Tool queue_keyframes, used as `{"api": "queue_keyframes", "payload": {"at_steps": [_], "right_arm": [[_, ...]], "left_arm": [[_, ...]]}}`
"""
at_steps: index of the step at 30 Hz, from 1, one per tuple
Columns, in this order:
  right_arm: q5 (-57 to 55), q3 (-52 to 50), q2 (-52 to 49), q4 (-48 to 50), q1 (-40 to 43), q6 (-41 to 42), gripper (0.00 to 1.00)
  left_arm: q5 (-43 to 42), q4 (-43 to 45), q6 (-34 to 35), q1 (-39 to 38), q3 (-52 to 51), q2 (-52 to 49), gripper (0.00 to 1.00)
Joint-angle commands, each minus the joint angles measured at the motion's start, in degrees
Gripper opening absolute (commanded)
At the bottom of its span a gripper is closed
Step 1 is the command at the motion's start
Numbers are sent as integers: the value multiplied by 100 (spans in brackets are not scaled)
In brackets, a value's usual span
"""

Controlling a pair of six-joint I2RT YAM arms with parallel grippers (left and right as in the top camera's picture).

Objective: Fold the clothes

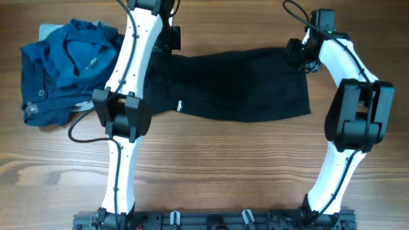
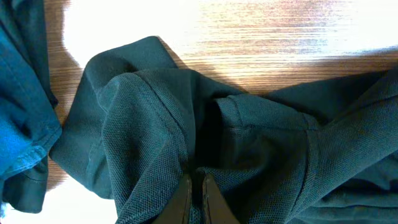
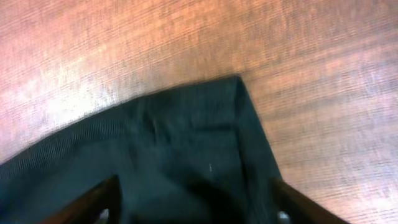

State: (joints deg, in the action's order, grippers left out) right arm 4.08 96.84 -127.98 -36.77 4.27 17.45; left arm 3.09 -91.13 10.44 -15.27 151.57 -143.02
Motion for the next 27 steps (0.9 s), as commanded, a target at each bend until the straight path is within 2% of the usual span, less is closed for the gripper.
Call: {"api": "queue_keyframes", "payload": {"at_steps": [1, 3, 9, 10, 12, 13, 17, 20, 24, 27], "right_arm": [[107, 76, -278, 201, -17, 240, 65], [107, 76, -380, 317, -24, 269, 61], [17, 76, -468, 608, -24, 208, 59], [-4, 76, -468, 654, -24, 210, 55], [-7, 76, -468, 730, -24, 208, 44], [-7, 74, -468, 758, -24, 208, 35], [-31, 76, -468, 748, -22, 175, 13], [-208, 79, -466, 732, -22, 48, 4], [-234, 164, -374, 503, 33, -98, 4], [44, 597, -85, 52, 105, -402, 4]], "left_arm": [[68, 22, 101, 26, 33, 72, 4], [68, 22, 101, 26, 33, 72, 4], [70, 22, 98, 26, 33, 72, 4], [70, 22, 98, 26, 33, 72, 4], [68, 22, 98, 26, 33, 72, 4], [68, 22, 98, 26, 33, 72, 4], [68, 22, 101, 26, 33, 72, 4], [68, 22, 98, 26, 33, 72, 4], [68, 55, 98, 26, 33, 72, 4], [70, 101, 98, 26, 33, 72, 4]]}}
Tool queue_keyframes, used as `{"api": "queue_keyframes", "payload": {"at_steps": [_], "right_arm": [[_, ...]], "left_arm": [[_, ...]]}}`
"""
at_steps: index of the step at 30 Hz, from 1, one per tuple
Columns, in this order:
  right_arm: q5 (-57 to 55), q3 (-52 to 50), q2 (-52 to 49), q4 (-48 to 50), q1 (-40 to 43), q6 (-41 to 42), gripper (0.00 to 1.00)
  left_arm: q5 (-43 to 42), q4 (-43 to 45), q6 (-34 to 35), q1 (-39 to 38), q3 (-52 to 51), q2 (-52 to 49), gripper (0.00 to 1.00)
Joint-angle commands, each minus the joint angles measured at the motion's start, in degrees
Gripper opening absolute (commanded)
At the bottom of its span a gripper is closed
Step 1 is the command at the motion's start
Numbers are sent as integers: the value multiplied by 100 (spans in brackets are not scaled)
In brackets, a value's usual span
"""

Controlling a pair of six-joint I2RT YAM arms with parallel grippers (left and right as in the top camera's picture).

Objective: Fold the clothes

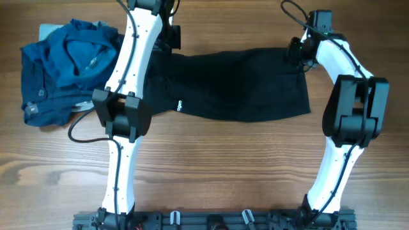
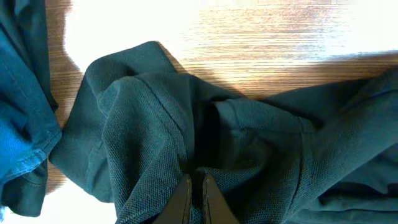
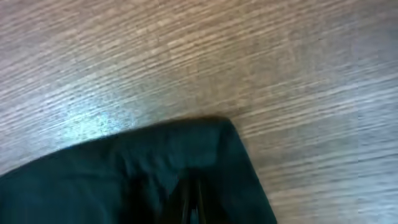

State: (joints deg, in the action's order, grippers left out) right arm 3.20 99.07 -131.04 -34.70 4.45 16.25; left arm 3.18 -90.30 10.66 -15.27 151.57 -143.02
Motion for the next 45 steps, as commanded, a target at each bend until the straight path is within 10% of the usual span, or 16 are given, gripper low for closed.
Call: {"api": "queue_keyframes", "payload": {"at_steps": [1, 9, 12, 14, 23, 34, 41, 45], "right_arm": [[181, 533, 273, -308, 114, -321, 4], [236, 835, 313, -890, 151, -1926, 4], [236, 828, 313, -802, 151, -2494, 68], [238, 828, 302, -752, 151, -2761, 74], [584, 721, -195, -356, 70, -3156, 61], [426, 721, -785, -26, 66, -1604, 55], [295, 723, -748, -55, 66, -1222, 4], [278, 925, -382, -302, 162, -1001, 4]], "left_arm": [[59, 17, 76, 26, 33, 72, 4], [63, 24, 74, 26, 33, 72, 4], [63, 24, 74, 26, 33, 72, 4], [63, 26, 74, 26, 33, 72, 4], [61, 90, 74, 26, 33, 72, 4], [63, 90, 74, 26, 33, 72, 4], [105, 90, 72, 26, 33, 72, 4], [581, 90, 74, 28, 33, 74, 4]]}}
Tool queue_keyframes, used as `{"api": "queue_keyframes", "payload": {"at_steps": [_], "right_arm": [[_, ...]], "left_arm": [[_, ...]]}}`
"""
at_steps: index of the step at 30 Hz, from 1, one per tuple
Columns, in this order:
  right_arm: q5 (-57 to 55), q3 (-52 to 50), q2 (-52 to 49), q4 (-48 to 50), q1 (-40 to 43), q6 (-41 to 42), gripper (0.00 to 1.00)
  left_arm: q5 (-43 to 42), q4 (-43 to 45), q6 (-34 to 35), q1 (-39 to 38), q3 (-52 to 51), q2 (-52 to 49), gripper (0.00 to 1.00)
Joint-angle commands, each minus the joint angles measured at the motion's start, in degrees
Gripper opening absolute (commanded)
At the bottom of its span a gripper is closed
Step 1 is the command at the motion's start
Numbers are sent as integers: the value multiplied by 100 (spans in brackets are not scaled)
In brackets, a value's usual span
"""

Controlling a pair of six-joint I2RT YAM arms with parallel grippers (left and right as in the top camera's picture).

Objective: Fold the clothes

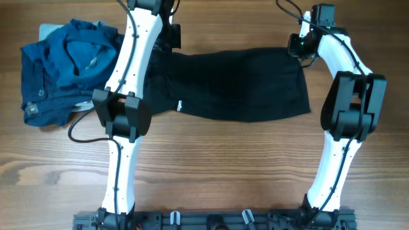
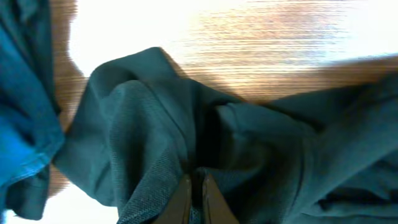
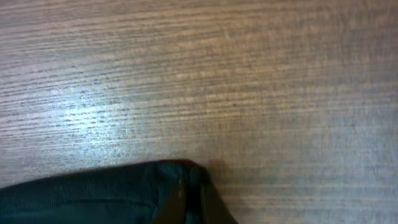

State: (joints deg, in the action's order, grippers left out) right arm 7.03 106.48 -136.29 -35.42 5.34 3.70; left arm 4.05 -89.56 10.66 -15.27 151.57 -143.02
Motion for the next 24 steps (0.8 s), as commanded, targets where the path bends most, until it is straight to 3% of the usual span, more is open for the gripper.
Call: {"api": "queue_keyframes", "payload": {"at_steps": [1, 5, 12, 24], "right_arm": [[-105, 267, 243, -330, 103, 258, 4], [-72, 826, 678, -1320, 254, 240, 4], [293, 828, 1276, -2417, 262, 79, 4], [289, 826, 1366, -4520, 588, 52, 4]], "left_arm": [[575, 17, 74, 35, 33, 83, 4], [590, -11, 74, 96, 33, 131, 4], [590, -151, 74, 96, 33, 181, 4], [538, -697, 186, 334, -96, 179, 4]]}}
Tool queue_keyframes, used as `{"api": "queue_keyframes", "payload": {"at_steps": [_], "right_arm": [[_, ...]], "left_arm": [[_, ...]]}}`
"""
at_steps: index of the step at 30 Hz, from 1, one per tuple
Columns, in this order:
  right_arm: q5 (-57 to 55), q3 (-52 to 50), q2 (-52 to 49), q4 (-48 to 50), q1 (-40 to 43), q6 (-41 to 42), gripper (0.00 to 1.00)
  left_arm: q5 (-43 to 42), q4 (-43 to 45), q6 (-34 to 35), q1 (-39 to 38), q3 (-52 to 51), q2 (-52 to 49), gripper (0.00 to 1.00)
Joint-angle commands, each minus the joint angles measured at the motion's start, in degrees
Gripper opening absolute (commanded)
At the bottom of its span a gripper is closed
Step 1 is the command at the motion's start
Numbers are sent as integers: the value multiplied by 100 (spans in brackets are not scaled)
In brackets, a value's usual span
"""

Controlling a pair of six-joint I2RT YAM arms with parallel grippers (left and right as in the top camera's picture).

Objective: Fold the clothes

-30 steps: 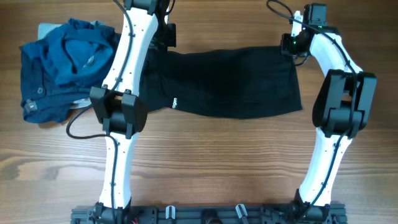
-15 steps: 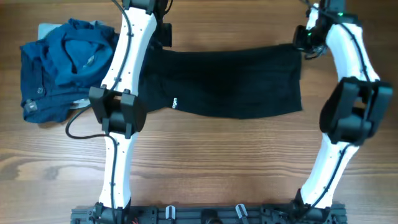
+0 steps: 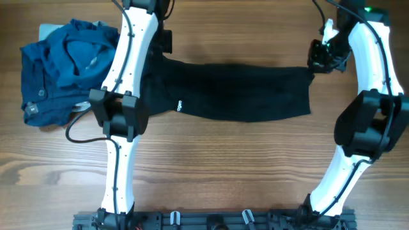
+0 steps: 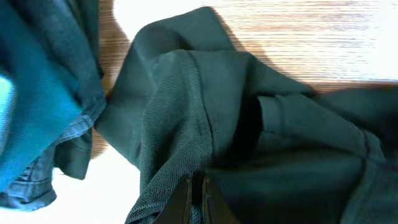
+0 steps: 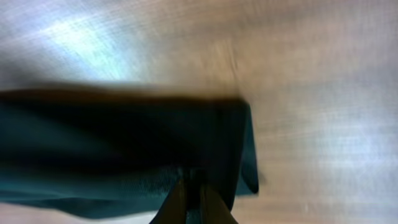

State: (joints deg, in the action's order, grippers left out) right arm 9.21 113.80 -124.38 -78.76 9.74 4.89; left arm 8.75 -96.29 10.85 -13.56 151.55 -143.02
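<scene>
A black polo shirt [image 3: 236, 92] lies stretched across the middle of the table in the overhead view. My left gripper [image 4: 198, 180] is shut on the shirt's collar end at the far left, with dark knit cloth [image 4: 249, 124] bunched around it. My right gripper [image 5: 191, 177] is shut on the shirt's far right corner [image 3: 307, 70], and the cloth [image 5: 124, 137] hangs from it above the wood. The far edge of the shirt is folded toward the near edge.
A heap of blue denim clothes [image 3: 64, 70] sits at the far left of the wooden table [image 3: 211, 166], close to my left arm [image 3: 124, 70]. My right arm [image 3: 370, 96] curves along the right side.
Both grippers have come toward the near side with the shirt's far edge, which now lies lower on the table. My right gripper has shifted to the right and its corner is off the wood.
My left gripper stayed shut on the collar end throughout. My right gripper was open over the far right corner, then shut on it. Later it held the corner at the table's surface. Now both ends are pulled toward the near side.
</scene>
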Motion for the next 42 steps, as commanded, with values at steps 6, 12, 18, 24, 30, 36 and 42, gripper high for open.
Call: {"api": "queue_keyframes", "payload": {"at_steps": [6, 12, 18, 24, 30, 36, 42], "right_arm": [[-39, -92, 168, -302, 201, -61, 4], [-17, -929, 168, 61, 201, -42, 7], [-22, -1213, 168, 260, 208, -42, 81], [-15, -1215, 168, 348, 278, -358, 84], [330, -1239, 101, 649, 278, -1062, 89], [197, -2129, 98, 1517, 278, -1069, 83], [201, -2865, 98, 2142, 278, -1034, 57]], "left_arm": [[52, 2, 164, 186, -1075, 168, 4], [26, 153, 162, 179, -1985, 168, 4], [31, 83, 155, 179, -2090, 168, 71], [33, 136, 142, 192, -2083, 240, 92], [2, 1025, 496, 326, -2081, 1047, 100], [7, 1794, 509, 546, -2081, 1731, 100], [-33, 1860, 509, 748, -2083, 1768, 100]]}}
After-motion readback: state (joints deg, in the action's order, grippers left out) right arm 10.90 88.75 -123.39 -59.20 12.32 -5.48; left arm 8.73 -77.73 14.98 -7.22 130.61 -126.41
